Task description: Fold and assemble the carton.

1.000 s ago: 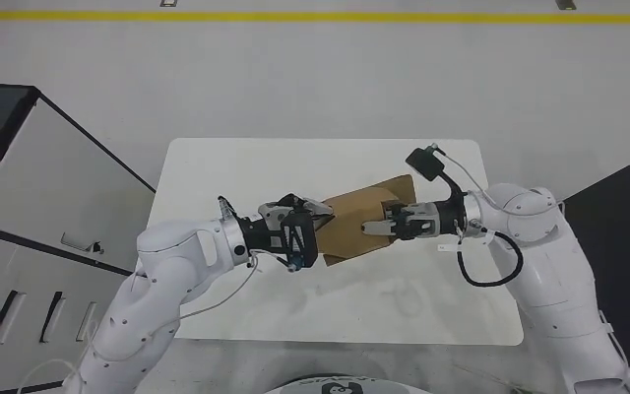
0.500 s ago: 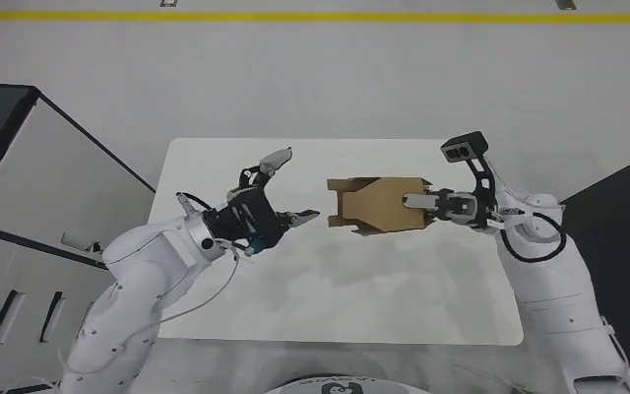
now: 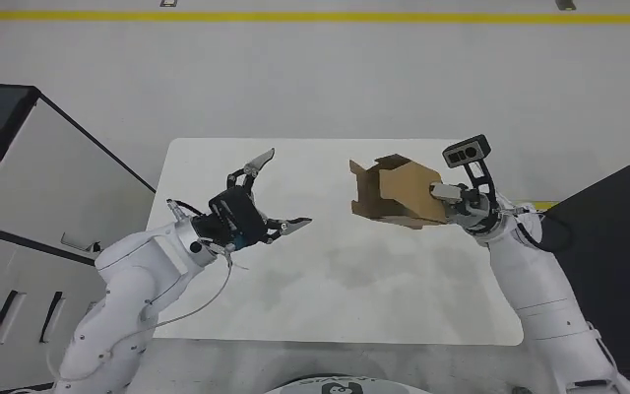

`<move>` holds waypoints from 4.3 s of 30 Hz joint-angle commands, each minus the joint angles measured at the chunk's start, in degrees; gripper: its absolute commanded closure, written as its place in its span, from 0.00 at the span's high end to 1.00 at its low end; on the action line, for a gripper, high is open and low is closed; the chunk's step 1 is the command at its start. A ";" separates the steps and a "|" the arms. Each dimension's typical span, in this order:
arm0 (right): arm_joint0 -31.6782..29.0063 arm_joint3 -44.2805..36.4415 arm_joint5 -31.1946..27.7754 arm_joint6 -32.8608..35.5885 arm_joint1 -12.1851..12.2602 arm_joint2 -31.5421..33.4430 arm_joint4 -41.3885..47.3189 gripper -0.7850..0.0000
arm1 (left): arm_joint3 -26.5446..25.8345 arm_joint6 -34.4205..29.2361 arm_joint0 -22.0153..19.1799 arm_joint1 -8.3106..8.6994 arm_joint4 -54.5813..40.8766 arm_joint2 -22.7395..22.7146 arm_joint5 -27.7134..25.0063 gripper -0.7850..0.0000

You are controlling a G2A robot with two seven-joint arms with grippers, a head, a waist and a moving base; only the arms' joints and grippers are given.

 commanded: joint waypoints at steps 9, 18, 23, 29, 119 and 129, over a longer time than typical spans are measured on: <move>3.80 3.74 8.52 3.14 -2.34 -5.98 15.13 0.00 | 2.89 3.59 2.77 0.13 -15.34 -3.66 -3.46 1.00; 2.94 2.91 12.62 1.92 -3.09 -7.95 18.57 0.00 | 3.55 4.32 2.80 0.17 -15.59 -3.90 -3.68 1.00; 4.08 4.32 13.07 2.66 -4.29 -10.78 18.33 0.00 | 5.81 6.62 2.70 0.30 -19.12 -5.89 -5.47 1.00; 5.16 4.68 10.86 3.14 -5.69 -13.81 17.80 0.00 | 7.17 6.27 1.65 0.94 -21.52 -11.44 -10.71 1.00; 6.40 14.64 -2.29 3.14 -6.73 -14.62 1.81 0.00 | 7.22 6.10 1.58 1.00 -21.36 -11.85 -11.24 1.00; 6.40 14.64 -2.29 3.14 -6.73 -14.62 1.81 0.00 | 4.77 0.39 1.80 1.13 -25.59 -9.82 -10.99 0.69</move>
